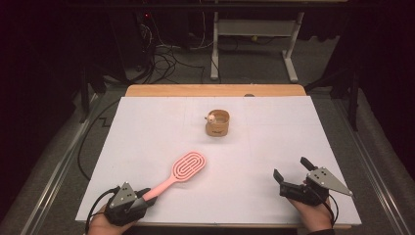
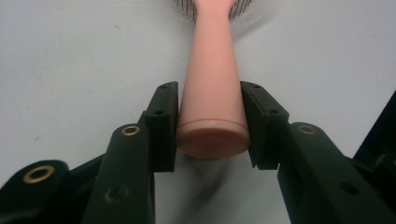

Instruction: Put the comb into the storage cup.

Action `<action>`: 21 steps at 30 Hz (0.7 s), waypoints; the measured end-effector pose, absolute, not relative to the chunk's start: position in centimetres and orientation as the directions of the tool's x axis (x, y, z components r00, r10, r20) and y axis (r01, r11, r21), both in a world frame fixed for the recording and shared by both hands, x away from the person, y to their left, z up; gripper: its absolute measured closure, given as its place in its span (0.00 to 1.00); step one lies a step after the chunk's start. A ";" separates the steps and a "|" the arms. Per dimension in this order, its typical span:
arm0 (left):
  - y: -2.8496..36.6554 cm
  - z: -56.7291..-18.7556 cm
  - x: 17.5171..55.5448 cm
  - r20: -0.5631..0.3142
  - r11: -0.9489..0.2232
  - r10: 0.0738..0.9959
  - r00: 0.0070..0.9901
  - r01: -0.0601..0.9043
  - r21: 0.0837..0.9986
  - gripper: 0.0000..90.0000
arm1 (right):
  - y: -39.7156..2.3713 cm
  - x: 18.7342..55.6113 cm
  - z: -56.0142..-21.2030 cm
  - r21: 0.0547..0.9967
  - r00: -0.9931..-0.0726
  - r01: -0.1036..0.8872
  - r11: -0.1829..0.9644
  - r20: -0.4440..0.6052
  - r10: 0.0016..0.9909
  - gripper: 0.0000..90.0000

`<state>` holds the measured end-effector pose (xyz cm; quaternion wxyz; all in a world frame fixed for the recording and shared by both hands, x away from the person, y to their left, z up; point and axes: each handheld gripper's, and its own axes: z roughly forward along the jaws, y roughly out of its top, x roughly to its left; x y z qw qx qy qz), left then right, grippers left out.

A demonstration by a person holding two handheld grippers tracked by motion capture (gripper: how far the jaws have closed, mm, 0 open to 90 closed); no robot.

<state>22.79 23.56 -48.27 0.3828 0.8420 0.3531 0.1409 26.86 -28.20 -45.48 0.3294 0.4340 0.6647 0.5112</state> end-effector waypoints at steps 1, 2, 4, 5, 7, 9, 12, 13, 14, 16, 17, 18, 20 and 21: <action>23.6 -48.3 22.8 -0.034 -0.454 0.704 0.709 0.487 0.746 0.65 | -28.2 26.9 -45.5 0.966 -0.406 0.240 0.101 0.005 0.914 0.00; 23.6 -48.3 22.8 -0.034 -0.454 0.704 0.709 0.487 0.746 0.65 | -28.2 26.8 -45.5 0.965 -0.406 0.240 0.101 0.005 0.914 0.00; 23.6 -48.4 22.8 -0.046 -0.443 0.706 0.707 0.491 0.750 0.64 | -28.2 26.9 -45.4 0.966 -0.407 0.236 0.103 0.002 0.914 0.00; 23.6 -48.4 22.9 -0.052 -0.440 0.703 0.709 0.492 0.752 0.64 | -28.2 26.9 -45.4 0.966 -0.406 0.235 0.103 0.002 0.914 0.00; 23.6 -48.3 22.9 -0.061 -0.430 0.701 0.710 0.490 0.758 0.57 | -28.2 26.8 -45.4 0.966 -0.406 0.235 0.104 0.000 0.914 0.00; 23.7 -48.2 22.8 -0.063 -0.426 0.698 0.714 0.483 0.765 0.56 | -28.2 26.8 -45.4 0.966 -0.406 0.235 0.106 -0.001 0.914 0.00; 23.6 -48.1 22.8 -0.059 -0.420 0.702 0.710 0.479 0.771 0.48 | -28.2 26.8 -45.4 0.966 -0.404 0.237 0.104 0.001 0.915 0.00; 23.7 -48.0 22.8 -0.067 -0.410 0.697 0.714 0.474 0.779 0.48 | -28.2 26.8 -45.3 0.966 -0.404 0.236 0.106 -0.001 0.915 0.00; 23.7 -48.0 22.8 -0.067 -0.410 0.697 0.714 0.474 0.779 0.44 | -28.2 26.8 -45.3 0.966 -0.404 0.236 0.105 -0.001 0.915 0.00; 23.7 -48.0 22.9 -0.084 -0.391 0.700 0.709 0.479 0.786 0.42 | -28.2 26.8 -45.3 0.966 -0.404 0.236 0.107 -0.002 0.915 0.00; 23.7 -48.0 22.9 -0.084 -0.391 0.700 0.709 0.479 0.786 0.42 | -28.2 26.8 -45.3 0.966 -0.404 0.236 0.107 -0.002 0.915 0.00; 23.8 -47.8 23.0 -0.097 -0.375 0.699 0.709 0.478 0.794 0.42 | -28.2 26.8 -45.3 0.966 -0.404 0.236 0.106 -0.002 0.915 0.00; 23.7 -47.7 23.1 -0.106 -0.357 0.700 0.706 0.476 0.804 0.37 | -28.2 26.8 -45.4 0.966 -0.405 0.236 0.108 -0.003 0.915 0.00; 23.6 -47.6 23.2 -0.118 -0.347 0.696 0.708 0.475 0.808 0.37 | -28.2 26.8 -45.4 0.966 -0.405 0.236 0.107 -0.003 0.915 0.00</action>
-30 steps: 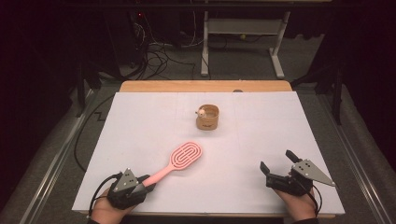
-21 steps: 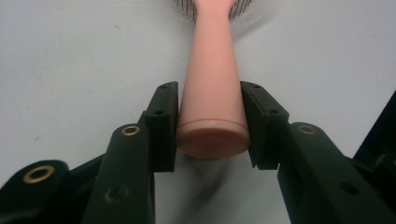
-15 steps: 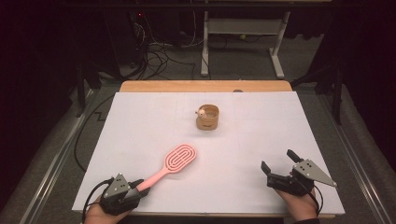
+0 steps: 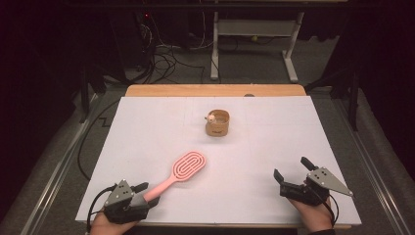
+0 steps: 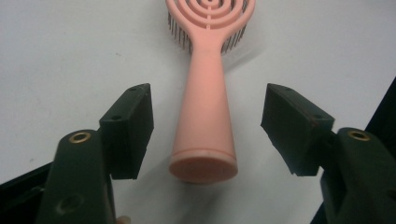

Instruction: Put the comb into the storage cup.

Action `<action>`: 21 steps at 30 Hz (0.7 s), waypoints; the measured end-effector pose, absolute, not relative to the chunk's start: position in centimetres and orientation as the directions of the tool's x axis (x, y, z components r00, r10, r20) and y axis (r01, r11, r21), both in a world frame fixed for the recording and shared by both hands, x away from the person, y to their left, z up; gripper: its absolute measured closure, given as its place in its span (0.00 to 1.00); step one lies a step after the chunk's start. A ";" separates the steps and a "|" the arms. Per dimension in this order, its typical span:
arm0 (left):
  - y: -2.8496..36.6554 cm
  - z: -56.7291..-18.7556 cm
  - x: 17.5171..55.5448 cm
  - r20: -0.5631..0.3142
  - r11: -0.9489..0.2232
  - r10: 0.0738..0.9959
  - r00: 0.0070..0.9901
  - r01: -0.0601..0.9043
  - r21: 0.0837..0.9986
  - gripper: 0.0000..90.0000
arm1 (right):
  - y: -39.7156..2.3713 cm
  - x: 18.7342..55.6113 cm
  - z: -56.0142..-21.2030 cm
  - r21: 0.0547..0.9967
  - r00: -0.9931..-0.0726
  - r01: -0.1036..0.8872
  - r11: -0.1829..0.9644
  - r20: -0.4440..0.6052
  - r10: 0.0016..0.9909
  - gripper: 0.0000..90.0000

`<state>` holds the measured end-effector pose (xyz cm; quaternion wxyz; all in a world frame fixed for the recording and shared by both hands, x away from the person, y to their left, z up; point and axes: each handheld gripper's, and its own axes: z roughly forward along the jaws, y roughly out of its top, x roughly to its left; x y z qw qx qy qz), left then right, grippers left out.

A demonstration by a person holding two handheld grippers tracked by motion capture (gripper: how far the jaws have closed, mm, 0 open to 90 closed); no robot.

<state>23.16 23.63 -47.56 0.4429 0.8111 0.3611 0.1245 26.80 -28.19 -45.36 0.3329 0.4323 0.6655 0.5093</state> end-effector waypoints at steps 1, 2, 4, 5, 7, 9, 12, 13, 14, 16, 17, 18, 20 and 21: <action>23.6 -47.5 23.2 -0.123 -0.343 0.691 0.712 0.473 0.812 0.37 | -28.2 26.8 -45.4 0.966 -0.405 0.235 0.108 -0.004 0.914 0.00; 23.6 -47.4 23.2 -0.131 -0.332 0.689 0.713 0.471 0.817 0.37 | -28.2 26.8 -45.4 0.966 -0.405 0.235 0.108 -0.004 0.914 0.00; 23.5 -47.3 23.1 -0.136 -0.323 0.686 0.715 0.467 0.823 0.37 | -28.1 26.8 -45.3 0.966 -0.406 0.235 0.109 -0.005 0.914 0.00; 23.5 -47.3 23.1 -0.136 -0.323 0.686 0.715 0.467 0.823 0.34 | -28.1 26.8 -45.3 0.966 -0.406 0.235 0.109 -0.005 0.914 0.00; 23.4 -47.1 23.2 -0.134 -0.316 0.694 0.708 0.466 0.826 0.31 | -28.2 26.8 -45.4 0.966 -0.404 0.234 0.109 -0.005 0.915 0.00; 23.4 -47.0 23.4 -0.135 -0.302 0.704 0.698 0.465 0.832 0.27 | -28.2 26.8 -45.4 0.965 -0.403 0.237 0.109 -0.004 0.915 0.00; 23.3 -46.8 23.6 -0.124 -0.300 0.707 0.697 0.454 0.839 0.26 | -28.1 26.8 -45.4 0.965 -0.406 0.236 0.114 -0.008 0.914 0.00; 23.3 -46.7 23.6 -0.121 -0.300 0.708 0.696 0.451 0.841 0.26 | -28.0 26.8 -45.4 0.965 -0.406 0.237 0.113 -0.008 0.914 0.00; 23.2 -46.7 23.6 -0.120 -0.299 0.708 0.695 0.450 0.841 0.26 | -28.1 26.7 -45.4 0.965 -0.405 0.236 0.114 -0.009 0.914 0.00; 23.1 -46.5 23.8 -0.110 -0.301 0.717 0.689 0.447 0.842 0.20 | -28.1 26.7 -45.4 0.965 -0.403 0.236 0.112 -0.008 0.915 0.00; 23.1 -46.5 23.8 -0.110 -0.301 0.717 0.689 0.447 0.842 0.19 | -28.1 26.7 -45.4 0.965 -0.403 0.236 0.112 -0.008 0.915 0.00; 23.0 -46.3 24.0 -0.104 -0.304 0.717 0.689 0.444 0.843 0.16 | -28.2 26.7 -45.5 0.965 -0.401 0.237 0.111 -0.006 0.916 0.00; 22.8 -46.2 24.3 -0.099 -0.306 0.716 0.691 0.438 0.845 0.16 | -28.1 26.7 -45.5 0.965 -0.403 0.237 0.113 -0.009 0.915 0.00; 22.8 -46.2 24.3 -0.099 -0.306 0.716 0.691 0.438 0.845 0.15 | -28.1 26.7 -45.5 0.965 -0.403 0.238 0.115 -0.009 0.915 0.00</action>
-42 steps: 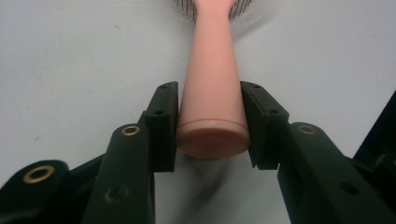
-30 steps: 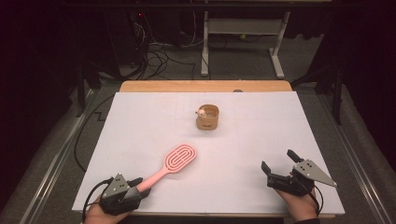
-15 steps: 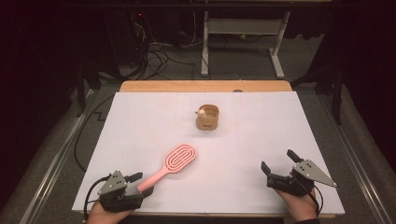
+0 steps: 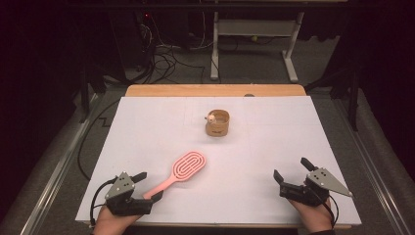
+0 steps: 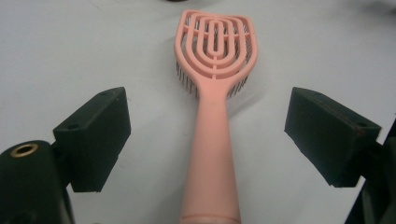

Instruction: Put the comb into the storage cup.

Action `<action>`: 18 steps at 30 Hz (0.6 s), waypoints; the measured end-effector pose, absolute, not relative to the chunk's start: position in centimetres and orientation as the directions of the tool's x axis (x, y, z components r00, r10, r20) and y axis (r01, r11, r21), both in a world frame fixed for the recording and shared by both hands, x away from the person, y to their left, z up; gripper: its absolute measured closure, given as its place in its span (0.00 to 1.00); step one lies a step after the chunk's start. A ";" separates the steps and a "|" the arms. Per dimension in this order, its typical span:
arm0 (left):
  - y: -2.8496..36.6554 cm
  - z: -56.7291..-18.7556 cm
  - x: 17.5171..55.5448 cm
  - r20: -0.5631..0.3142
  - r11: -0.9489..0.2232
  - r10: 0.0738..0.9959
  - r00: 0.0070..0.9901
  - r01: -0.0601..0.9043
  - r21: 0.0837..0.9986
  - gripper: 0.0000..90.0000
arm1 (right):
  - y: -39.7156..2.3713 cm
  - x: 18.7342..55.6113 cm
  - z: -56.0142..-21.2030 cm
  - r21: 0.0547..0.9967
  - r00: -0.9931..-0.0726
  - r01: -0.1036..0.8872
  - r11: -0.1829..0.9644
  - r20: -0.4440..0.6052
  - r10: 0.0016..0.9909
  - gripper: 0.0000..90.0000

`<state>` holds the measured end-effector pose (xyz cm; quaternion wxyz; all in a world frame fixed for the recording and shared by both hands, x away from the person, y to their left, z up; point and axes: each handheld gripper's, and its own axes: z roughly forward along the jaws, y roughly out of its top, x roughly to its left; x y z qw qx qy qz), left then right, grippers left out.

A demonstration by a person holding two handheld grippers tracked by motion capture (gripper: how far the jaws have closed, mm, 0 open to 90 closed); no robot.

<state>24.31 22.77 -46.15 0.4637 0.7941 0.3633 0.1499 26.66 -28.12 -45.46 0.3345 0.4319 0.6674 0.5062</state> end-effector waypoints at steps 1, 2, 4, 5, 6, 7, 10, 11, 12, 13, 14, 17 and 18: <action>22.6 -46.1 24.5 -0.094 -0.310 0.714 0.694 0.434 0.846 0.15 | -28.1 26.7 -45.5 0.965 -0.403 0.238 0.115 -0.009 0.915 0.00; 22.4 -46.0 24.7 -0.089 -0.312 0.714 0.695 0.429 0.848 0.12 | -28.1 26.6 -45.5 0.964 -0.403 0.238 0.117 -0.011 0.915 0.00; 22.2 -45.9 25.0 -0.090 -0.317 0.712 0.697 0.433 0.844 0.08 | -28.1 26.6 -45.5 0.964 -0.403 0.237 0.117 -0.012 0.915 0.00; 22.1 -45.9 25.2 -0.097 -0.321 0.710 0.697 0.444 0.837 0.05 | -28.1 26.6 -45.5 0.965 -0.404 0.236 0.118 -0.013 0.915 0.00; 22.1 -45.9 25.2 -0.097 -0.321 0.710 0.697 0.444 0.837 0.00 | -28.1 26.6 -45.5 0.965 -0.404 0.236 0.118 -0.013 0.915 0.00; 21.9 -46.0 25.4 -0.109 -0.321 0.709 0.696 0.457 0.830 0.00 | -28.1 26.6 -45.5 0.964 -0.403 0.239 0.115 -0.010 0.915 0.00; 21.6 -45.7 25.8 -0.111 -0.317 0.708 0.697 0.455 0.832 0.00 | -28.1 26.6 -45.6 0.964 -0.405 0.240 0.114 -0.008 0.914 0.00; 21.6 -45.7 25.8 -0.111 -0.317 0.708 0.697 0.455 0.832 0.00 | -28.1 26.6 -45.6 0.964 -0.405 0.240 0.114 -0.008 0.914 0.00; 21.4 -45.5 26.0 -0.110 -0.319 0.704 0.702 0.450 0.834 0.00 | -28.1 26.6 -45.6 0.964 -0.406 0.240 0.115 -0.008 0.914 0.00; 21.0 -45.2 26.5 -0.115 -0.325 0.692 0.713 0.449 0.832 0.00 | -28.0 26.6 -45.6 0.964 -0.409 0.241 0.115 -0.007 0.912 0.00; 20.8 -45.1 26.7 -0.117 -0.325 0.688 0.716 0.449 0.832 0.00 | -28.0 26.6 -45.6 0.964 -0.412 0.240 0.117 -0.007 0.911 0.00; 20.5 -44.7 27.2 -0.120 -0.324 0.683 0.720 0.446 0.834 0.00 | -28.1 26.7 -45.7 0.964 -0.415 0.240 0.119 -0.009 0.910 0.00; 20.2 -44.6 27.5 -0.119 -0.325 0.682 0.721 0.446 0.834 0.00 | -28.1 26.7 -45.7 0.962 -0.419 0.246 0.120 -0.006 0.908 0.00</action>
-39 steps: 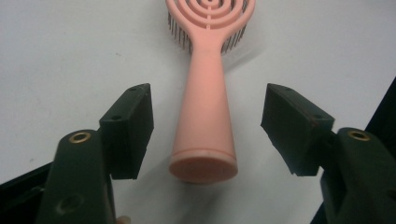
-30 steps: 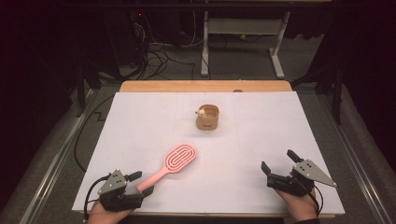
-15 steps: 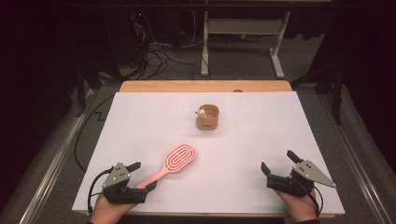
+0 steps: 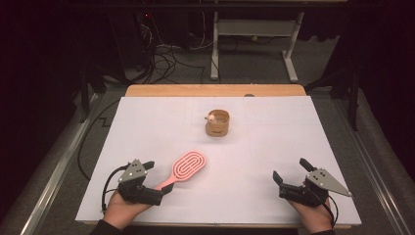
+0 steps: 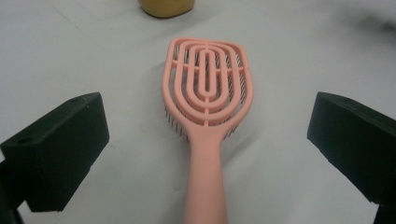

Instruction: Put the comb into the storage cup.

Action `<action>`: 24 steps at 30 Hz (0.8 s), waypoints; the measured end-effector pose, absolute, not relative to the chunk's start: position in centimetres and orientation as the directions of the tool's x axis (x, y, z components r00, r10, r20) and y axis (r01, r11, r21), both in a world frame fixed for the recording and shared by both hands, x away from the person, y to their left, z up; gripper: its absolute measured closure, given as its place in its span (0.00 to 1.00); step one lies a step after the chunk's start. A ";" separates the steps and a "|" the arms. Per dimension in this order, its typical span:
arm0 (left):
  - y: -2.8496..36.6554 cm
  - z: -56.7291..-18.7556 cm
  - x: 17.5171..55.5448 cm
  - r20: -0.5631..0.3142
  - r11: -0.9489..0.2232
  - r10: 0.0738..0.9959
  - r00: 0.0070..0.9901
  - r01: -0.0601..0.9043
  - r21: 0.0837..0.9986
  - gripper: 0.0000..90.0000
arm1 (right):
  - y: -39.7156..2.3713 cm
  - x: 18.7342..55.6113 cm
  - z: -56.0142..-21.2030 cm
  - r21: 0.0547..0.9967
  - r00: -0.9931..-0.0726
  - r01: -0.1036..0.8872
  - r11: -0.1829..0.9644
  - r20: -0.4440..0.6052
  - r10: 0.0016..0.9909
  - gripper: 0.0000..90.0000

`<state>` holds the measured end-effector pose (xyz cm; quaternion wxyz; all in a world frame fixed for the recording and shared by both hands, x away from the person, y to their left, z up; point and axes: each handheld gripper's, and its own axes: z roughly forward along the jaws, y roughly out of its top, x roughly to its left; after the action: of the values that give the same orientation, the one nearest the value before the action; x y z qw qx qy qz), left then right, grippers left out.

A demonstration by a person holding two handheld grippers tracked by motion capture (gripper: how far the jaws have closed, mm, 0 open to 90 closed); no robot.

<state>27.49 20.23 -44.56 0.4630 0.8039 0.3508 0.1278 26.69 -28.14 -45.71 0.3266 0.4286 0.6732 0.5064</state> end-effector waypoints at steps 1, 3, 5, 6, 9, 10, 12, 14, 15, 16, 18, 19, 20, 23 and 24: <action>19.9 -44.3 27.9 -0.115 -0.327 0.685 0.719 0.445 0.833 0.00 | -28.2 26.7 -45.7 0.961 -0.421 0.247 0.126 -0.011 0.907 0.00; 19.5 -44.0 28.2 -0.098 -0.334 0.693 0.714 0.439 0.834 0.00 | -28.4 26.8 -45.8 0.960 -0.426 0.253 0.123 -0.004 0.905 0.00; 19.2 -43.7 28.6 -0.090 -0.340 0.700 0.709 0.440 0.831 0.00 | -28.5 26.9 -45.8 0.961 -0.427 0.250 0.119 0.000 0.904 0.00; 19.2 -43.7 28.6 -0.090 -0.340 0.700 0.709 0.440 0.831 0.00 | -28.5 26.9 -45.8 0.961 -0.427 0.250 0.119 0.000 0.904 0.00; 18.6 -43.1 29.4 -0.098 -0.338 0.710 0.698 0.459 0.821 0.00 | -28.3 26.8 -45.6 0.964 -0.435 0.237 0.123 -0.008 0.901 0.00; 18.4 -42.9 29.8 -0.097 -0.348 0.710 0.697 0.467 0.813 0.00 | -28.2 26.8 -45.5 0.964 -0.437 0.236 0.123 -0.008 0.899 0.00; 18.2 -42.8 30.1 -0.095 -0.355 0.710 0.698 0.470 0.808 0.00 | -28.2 26.7 -45.5 0.964 -0.440 0.235 0.125 -0.010 0.898 0.00; 17.8 -42.7 30.5 -0.082 -0.378 0.708 0.702 0.474 0.795 0.00 | -28.1 26.8 -45.5 0.964 -0.446 0.229 0.132 -0.017 0.895 0.00; 17.3 -42.7 30.9 -0.087 -0.397 0.703 0.706 0.491 0.776 0.00 | -28.0 26.9 -45.5 0.964 -0.448 0.230 0.134 -0.018 0.894 0.00; 17.3 -42.7 30.9 -0.087 -0.397 0.703 0.706 0.491 0.776 0.00 | -28.0 26.9 -45.5 0.964 -0.448 0.230 0.134 -0.018 0.894 0.00; 16.7 -42.7 31.3 -0.070 -0.424 0.705 0.706 0.499 0.756 0.00 | -27.9 26.8 -45.5 0.963 -0.450 0.232 0.134 -0.016 0.893 0.00; 16.4 -42.7 31.6 -0.066 -0.437 0.705 0.706 0.506 0.743 0.00 | -28.0 26.8 -45.5 0.964 -0.448 0.232 0.128 -0.011 0.894 0.00; 16.0 -42.6 31.9 -0.069 -0.448 0.709 0.702 0.523 0.725 0.00 | -28.0 26.8 -45.5 0.965 -0.446 0.231 0.123 -0.007 0.895 0.00; 15.6 -42.5 32.4 -0.069 -0.461 0.710 0.701 0.536 0.707 0.00 | -28.1 26.6 -45.4 0.966 -0.442 0.229 0.120 -0.006 0.897 0.00; 15.6 -42.5 32.4 -0.069 -0.461 0.710 0.701 0.536 0.707 0.00 | -28.1 26.6 -45.4 0.966 -0.442 0.228 0.118 -0.005 0.897 0.00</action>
<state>32.42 15.56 -42.49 0.3663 0.8463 0.3682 0.1185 26.55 -28.10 -45.38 0.3237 0.4172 0.6740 0.5166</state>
